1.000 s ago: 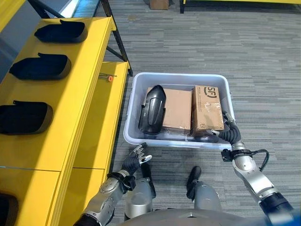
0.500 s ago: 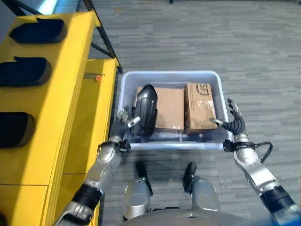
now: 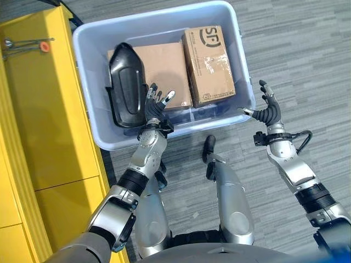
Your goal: Move parts from the plastic box to the shelf.
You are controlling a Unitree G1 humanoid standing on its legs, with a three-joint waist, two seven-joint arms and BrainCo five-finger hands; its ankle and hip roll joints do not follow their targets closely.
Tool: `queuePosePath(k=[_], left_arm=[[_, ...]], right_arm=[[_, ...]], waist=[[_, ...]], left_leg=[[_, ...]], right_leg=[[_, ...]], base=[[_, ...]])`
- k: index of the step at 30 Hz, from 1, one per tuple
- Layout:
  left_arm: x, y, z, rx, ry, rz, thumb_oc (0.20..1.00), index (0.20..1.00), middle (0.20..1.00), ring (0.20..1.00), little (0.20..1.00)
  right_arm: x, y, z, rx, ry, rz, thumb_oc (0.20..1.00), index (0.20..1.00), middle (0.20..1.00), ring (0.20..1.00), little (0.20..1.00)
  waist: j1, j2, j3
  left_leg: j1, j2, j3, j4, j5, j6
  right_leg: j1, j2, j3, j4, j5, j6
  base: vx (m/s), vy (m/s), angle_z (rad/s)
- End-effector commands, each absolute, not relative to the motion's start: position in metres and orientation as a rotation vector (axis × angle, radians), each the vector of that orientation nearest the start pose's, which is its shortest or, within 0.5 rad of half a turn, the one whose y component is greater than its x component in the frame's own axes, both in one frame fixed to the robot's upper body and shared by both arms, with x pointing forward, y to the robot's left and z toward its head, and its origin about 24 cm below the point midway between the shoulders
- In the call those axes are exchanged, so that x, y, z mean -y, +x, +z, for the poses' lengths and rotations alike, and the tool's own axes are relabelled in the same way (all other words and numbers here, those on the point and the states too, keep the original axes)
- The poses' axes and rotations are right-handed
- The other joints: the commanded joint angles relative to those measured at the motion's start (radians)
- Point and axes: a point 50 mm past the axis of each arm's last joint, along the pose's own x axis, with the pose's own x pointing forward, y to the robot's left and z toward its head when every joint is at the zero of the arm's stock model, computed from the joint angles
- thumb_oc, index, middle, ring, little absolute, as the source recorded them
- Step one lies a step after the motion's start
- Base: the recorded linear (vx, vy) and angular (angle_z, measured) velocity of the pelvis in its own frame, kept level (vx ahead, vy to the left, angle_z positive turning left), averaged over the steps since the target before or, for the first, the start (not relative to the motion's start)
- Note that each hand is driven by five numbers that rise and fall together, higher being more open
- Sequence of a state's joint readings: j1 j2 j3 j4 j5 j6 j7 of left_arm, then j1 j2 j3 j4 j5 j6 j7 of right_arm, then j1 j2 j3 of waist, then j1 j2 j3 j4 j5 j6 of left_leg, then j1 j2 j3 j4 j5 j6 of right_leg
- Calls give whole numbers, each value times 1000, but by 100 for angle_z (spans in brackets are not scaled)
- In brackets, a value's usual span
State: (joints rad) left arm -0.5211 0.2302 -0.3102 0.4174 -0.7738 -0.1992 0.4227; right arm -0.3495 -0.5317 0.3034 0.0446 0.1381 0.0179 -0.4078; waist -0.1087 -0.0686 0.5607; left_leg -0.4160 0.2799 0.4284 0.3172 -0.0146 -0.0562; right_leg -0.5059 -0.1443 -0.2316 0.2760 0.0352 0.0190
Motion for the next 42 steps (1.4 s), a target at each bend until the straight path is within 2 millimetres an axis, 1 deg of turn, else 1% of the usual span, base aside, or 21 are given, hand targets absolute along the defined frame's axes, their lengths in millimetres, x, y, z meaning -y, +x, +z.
queuePosePath(k=[1, 4, 5, 7, 9, 13, 16, 18, 19, 21, 24, 26, 29, 31, 32, 33, 35, 36, 37, 40, 42], left_arm=[[-135, 339, 86, 23, -499, 179, 1000, 1000, 1000, 1000, 1000], [-141, 342, 80, -29, -587, 285, 1000, 1000, 1000, 1000, 1000], [-146, 345, 78, -34, -592, 353, 1000, 1000, 1000, 1000, 1000], [-148, 345, 78, -32, -586, 389, 1000, 1000, 1000, 1000, 1000], [-156, 348, 81, -14, -587, 470, 1000, 1000, 1000, 1000, 1000], [-162, 348, 107, 187, -328, 513, 1000, 1000, 1000, 1000, 1000], [-165, 337, 134, 411, -111, 595, 1000, 1000, 1000, 1000, 1000], [-167, 332, 145, 522, 11, 613, 1000, 1000, 1000, 1000, 1000], [-172, 329, 156, 592, 62, 659, 1000, 1000, 1000, 1000, 1000], [-181, 325, 159, 636, 107, 734, 1000, 1000, 1000, 1000, 1000], [-184, 323, 162, 684, 156, 738, 1000, 1000, 1000, 1000, 1000], [-182, 323, 167, 722, 203, 708, 1000, 1000, 1000, 1000, 1000], [-183, 323, 165, 724, 219, 725, 1000, 1000, 1000, 1000, 1000], [-185, 324, 161, 680, 230, 737, 1000, 1000, 1000, 1000, 1000], [-187, 327, 155, 623, 237, 740, 1000, 1000, 1000, 1000, 1000], [-187, 330, 154, 589, 225, 732, 1000, 1000, 1000, 1000, 1000], [-189, 334, 147, 514, 224, 744, 1000, 1000, 1000, 1000, 1000], [-190, 337, 139, 443, 207, 738, 1000, 1000, 1000, 1000, 1000], [-191, 342, 129, 335, 188, 729, 1000, 1000, 1000, 1000, 1000], [-189, 348, 117, 227, 108, 735, 1000, 1000, 1000, 1000, 1000], [-187, 350, 115, 203, 89, 750, 1000, 1000, 1000, 1000, 1000]], right_arm=[[179, 304, 146, 350, -389, -99, 1000, 1000, 1000, 1000, 1000], [182, 307, 151, 362, -394, -116, 1000, 1000, 1000, 1000, 1000], [181, 308, 155, 371, -393, -123, 1000, 1000, 1000, 1000, 1000], [182, 309, 156, 374, -394, -127, 1000, 1000, 1000, 1000, 1000], [183, 310, 161, 379, -392, -143, 1000, 1000, 1000, 1000, 1000], [184, 308, 164, 399, -397, -169, 1000, 1000, 1000, 1000, 1000], [188, 304, 162, 410, -406, -186, 1000, 1000, 1000, 1000, 1000], [189, 302, 161, 414, -401, -190, 1000, 1000, 1000, 1000, 1000], [191, 301, 161, 427, -403, -193, 1000, 1000, 1000, 1000, 1000], [190, 300, 158, 426, -408, -192, 1000, 1000, 1000, 1000, 1000], [188, 300, 154, 416, -404, -204, 1000, 1000, 1000, 1000, 1000], [188, 299, 151, 411, -404, -203, 1000, 1000, 1000, 1000, 1000], [189, 299, 148, 403, -410, -200, 1000, 1000, 1000, 1000, 1000], [189, 298, 146, 399, -411, -198, 1000, 1000, 1000, 1000, 1000], [188, 298, 144, 391, -416, -190, 1000, 1000, 1000, 1000, 1000], [188, 300, 147, 395, -416, -188, 1000, 1000, 1000, 1000, 1000], [187, 301, 148, 395, -417, -186, 1000, 1000, 1000, 1000, 1000], [187, 301, 146, 384, -418, -183, 1000, 1000, 1000, 1000, 1000], [186, 303, 147, 383, -419, -181, 1000, 1000, 1000, 1000, 1000], [184, 305, 150, 383, -427, -172, 1000, 1000, 1000, 1000, 1000], [182, 307, 152, 387, -435, -159, 1000, 1000, 1000, 1000, 1000]], waist=[[0, -43, -41], [-11, -53, -41], [-17, -61, -41], [-19, -62, -41], [-24, -65, -41], [-28, -65, -41], [-22, -57, -41], [-18, -55, -41], [-15, -54, -41], [-10, -54, -41], [-4, -57, -41], [-4, -63, -41], [-5, -69, -41], [-5, -70, -41], [-4, -69, -41], [-6, -73, -41], [-8, -74, -41], [-8, -72, -41], [-10, -74, -41], [-16, -76, -41], [-20, -79, -41]], left_leg=[[-33, 28, -79, 71, -62, -67], [-66, 36, -73, 86, -65, -75], [-83, 42, -71, 93, -67, -79], [-90, 44, -69, 96, -68, -81], [-110, 48, -66, 102, -66, -88], [-122, 48, -58, 99, -65, -90], [-112, 39, -55, 81, -60, -89], [-105, 33, -54, 73, -60, -89], [-121, 28, -45, 61, -31, -78], [-117, 26, -47, 62, -35, -79], [-125, 26, -52, 71, -38, -79], [-129, 29, -53, 75, -41, -79], [-135, 29, -54, 82, -45, -79], [-137, 28, -54, 84, -46, -79], [-122, 29, -67, 94, -72, -91], [-144, 32, -55, 94, -49, -81], [-151, 34, -54, 98, -48, -81], [-135, 35, -65, 108, -76, -93], [-142, 39, -66, 112, -75, -95], [-156, 48, -63, 123, -73, -97], [-162, 52, -60, 125, -73, -99]], right_leg=[[25, -37, 11, 26, -76, 125], [-6, -32, 12, 23, -72, 125], [-22, -32, 10, 22, -71, 127], [-29, -32, 9, 24, -71, 127], [-51, -34, 6, 27, -71, 127], [-73, -40, 4, 34, -70, 127], [-69, -40, 3, 27, -70, 125], [-64, -40, 3, 23, -69, 126], [-81, -40, -1, 12, -44, 114], [-76, -43, -2, 17, -49, 115], [-79, -46, -6, 23, -51, 114], [-81, -45, -9, 28, -52, 114], [-86, -43, -8, 34, -55, 114], [-87, -42, -9, 35, -54, 116], [-70, -40, -6, 45, -78, 127], [-91, -41, -11, 42, -57, 117], [-97, -41, -13, 46, -58, 117], [-81, -40, -9, 59, -82, 129], [-87, -40, -10, 62, -82, 131], [-100, -41, -11, 73, -85, 129], [-106, -40, -12, 78, -87, 128]], base=[[-38, -22, -8], [-48, -46, -5], [-51, -58, -3], [-18, -17, -1], [-36, -26, 2], [-8, -8, 1], [0, 0, 0], [-38, -1, 1], [-77, 0, 4], [-39, -1, 2], [0, 0, 0], [0, 0, 0], [0, 0, 0], [45, 17, -1], [0, 0, 0], [0, 0, 0], [6, 10, 0], [75, 32, 0], [71, 27, -3], [0, 0, 0], [0, 0, 0]])
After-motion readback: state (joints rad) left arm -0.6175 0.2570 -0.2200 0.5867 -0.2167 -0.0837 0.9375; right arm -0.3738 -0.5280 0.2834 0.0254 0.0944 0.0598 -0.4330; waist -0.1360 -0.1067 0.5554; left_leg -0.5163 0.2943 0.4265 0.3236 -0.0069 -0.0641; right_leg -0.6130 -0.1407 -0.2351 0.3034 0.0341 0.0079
